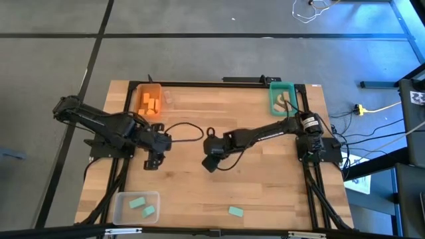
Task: Sort & place blocks by color
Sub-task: Put the blue block into the transparent bin
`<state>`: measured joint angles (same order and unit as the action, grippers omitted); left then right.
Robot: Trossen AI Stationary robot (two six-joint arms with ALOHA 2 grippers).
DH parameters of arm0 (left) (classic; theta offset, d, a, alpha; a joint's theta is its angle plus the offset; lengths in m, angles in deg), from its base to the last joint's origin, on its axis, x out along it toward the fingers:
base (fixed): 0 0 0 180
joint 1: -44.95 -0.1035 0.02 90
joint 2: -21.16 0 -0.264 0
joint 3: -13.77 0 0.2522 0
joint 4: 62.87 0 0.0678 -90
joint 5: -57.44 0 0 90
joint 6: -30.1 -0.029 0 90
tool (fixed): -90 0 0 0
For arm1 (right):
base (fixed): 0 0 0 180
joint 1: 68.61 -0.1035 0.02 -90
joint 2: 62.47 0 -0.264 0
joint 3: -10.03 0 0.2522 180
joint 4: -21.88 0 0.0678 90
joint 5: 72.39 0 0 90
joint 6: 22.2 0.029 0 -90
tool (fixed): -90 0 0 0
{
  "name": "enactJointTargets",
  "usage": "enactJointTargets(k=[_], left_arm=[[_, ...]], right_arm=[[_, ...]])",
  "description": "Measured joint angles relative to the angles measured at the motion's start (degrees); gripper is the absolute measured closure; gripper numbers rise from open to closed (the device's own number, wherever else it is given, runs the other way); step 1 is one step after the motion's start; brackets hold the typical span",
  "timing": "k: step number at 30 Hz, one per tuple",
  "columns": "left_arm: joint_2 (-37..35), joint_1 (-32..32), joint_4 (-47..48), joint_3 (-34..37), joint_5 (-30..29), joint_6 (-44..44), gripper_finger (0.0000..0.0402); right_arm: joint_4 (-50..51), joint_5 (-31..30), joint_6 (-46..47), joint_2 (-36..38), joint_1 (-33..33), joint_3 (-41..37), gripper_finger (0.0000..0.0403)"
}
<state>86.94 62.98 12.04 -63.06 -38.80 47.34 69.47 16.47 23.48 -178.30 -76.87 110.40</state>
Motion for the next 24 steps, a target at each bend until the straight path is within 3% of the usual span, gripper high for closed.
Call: enactJointTargets(k=[7,19,24], left_arm=[[-8.7,0.0,0.2,0.0,0.0,3.4,0.0214],[-21.6,0.0,0.0,0.0,-0.2,6.7,0.0214],[-23.3,0.0,-1.6,0.0,-4.2,6.6,0.0214]], right_arm=[[-2.6,2.5,-13.2,0.0,1.9,7.3,0.0279],[-23.3,6.8,-19.7,0.1,4.0,10.7,0.0279],[-28.3,5.4,-21.8,0.2,4.0,10.7,0.0279]])
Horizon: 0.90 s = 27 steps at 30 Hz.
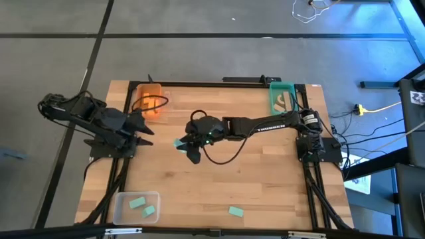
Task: Sort & place blocks by color
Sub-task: Put the blue block into the transparent bin
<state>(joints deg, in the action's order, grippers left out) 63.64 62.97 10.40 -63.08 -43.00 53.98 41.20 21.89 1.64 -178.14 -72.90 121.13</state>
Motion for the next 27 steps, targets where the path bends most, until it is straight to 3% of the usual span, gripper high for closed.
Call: enactJointTargets(k=[4,8,19,27], left_arm=[[0.1,0.0,-1.7,0.0,-2.9,-0.9,0.0214],[0.7,0.0,-3.7,0.0,-3.0,-7.8,0.0214],[7.5,0.0,-10.1,0.0,-4.2,-35.8,0.0214],[15.0,0.0,-16.0,0.0,-6.9,-48.8,0.0214]], right_arm=[[0.0,-2.3,-3.3,0.0,0.1,0.0,0.0279],[0.2,-1.6,-6.1,0.0,0.1,0.0,0.0279],[-0.5,16.5,-1.5,0.0,4.4,0.0,0.0279],[-1.4,20.1,-1.6,0.1,4.9,0.0,0.0279]])
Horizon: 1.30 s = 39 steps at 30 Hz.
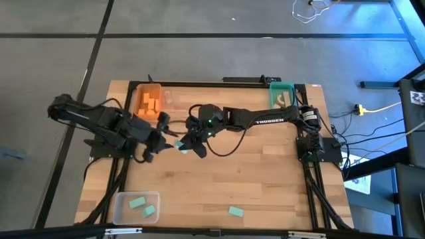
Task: Sort & place blocks by color
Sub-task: Put the blue block into the transparent bin
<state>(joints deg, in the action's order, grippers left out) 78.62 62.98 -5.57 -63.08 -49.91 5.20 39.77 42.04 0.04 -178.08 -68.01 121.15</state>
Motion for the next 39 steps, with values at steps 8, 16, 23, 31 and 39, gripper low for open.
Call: enactJointTargets(k=[8,16,23,31,39], left_arm=[[3.5,0.0,0.0,0.0,0.2,-7.2,0.0229],[3.7,0.0,-0.8,0.0,1.2,-8.7,0.0263],[3.7,0.0,-1.0,0.0,2.9,-10.1,0.03],[3.7,0.0,-0.6,0.0,3.2,-10.7,0.0343],[3.7,0.0,3.8,0.0,5.8,-1.1,0.0353]], right_arm=[[-0.2,0.8,0.0,0.0,0.1,0.0,0.0279],[-0.4,0.8,0.3,0.0,0.4,0.0,0.0279],[-0.5,0.9,1.5,0.0,0.4,0.0,0.0279],[-0.6,1.3,1.9,0.0,0.4,0.0,0.0276],[-0.9,0.3,0.9,0.1,1.3,0.0,0.0192]])
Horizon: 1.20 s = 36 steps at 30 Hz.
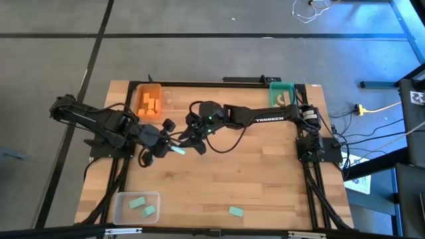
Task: Sort & place blocks by color
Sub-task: Put the blue block into the transparent bin
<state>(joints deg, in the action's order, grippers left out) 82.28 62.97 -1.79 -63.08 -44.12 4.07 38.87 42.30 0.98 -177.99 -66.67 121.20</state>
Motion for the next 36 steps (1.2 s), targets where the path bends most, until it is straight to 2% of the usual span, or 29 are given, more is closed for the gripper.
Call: enactJointTargets(k=[5,12,18,24,36], left_arm=[[-1.2,0.7,6.2,0.0,3.8,10.9,0.0353],[-4.4,2.5,17.1,0.0,10.2,31.0,0.0353],[-7.9,5.8,19.8,0.0,17.6,48.6,0.0353],[-8.6,11.7,22.6,0.0,16.5,65.4,0.0353],[-4.0,22.8,22.8,0.0,9.2,86.8,0.0353]], right_arm=[[0.1,0.5,-3.7,0.0,1.4,0.0,0.0183],[0.2,2.9,-6.1,0.0,3.3,0.0,0.0181],[0.3,3.9,-8.8,0.0,5.0,0.0,0.0183],[0.3,4.5,-11.9,0.0,6.2,0.0,0.0184],[0.4,13.6,-13.4,0.0,9.1,0.0,0.0184]])
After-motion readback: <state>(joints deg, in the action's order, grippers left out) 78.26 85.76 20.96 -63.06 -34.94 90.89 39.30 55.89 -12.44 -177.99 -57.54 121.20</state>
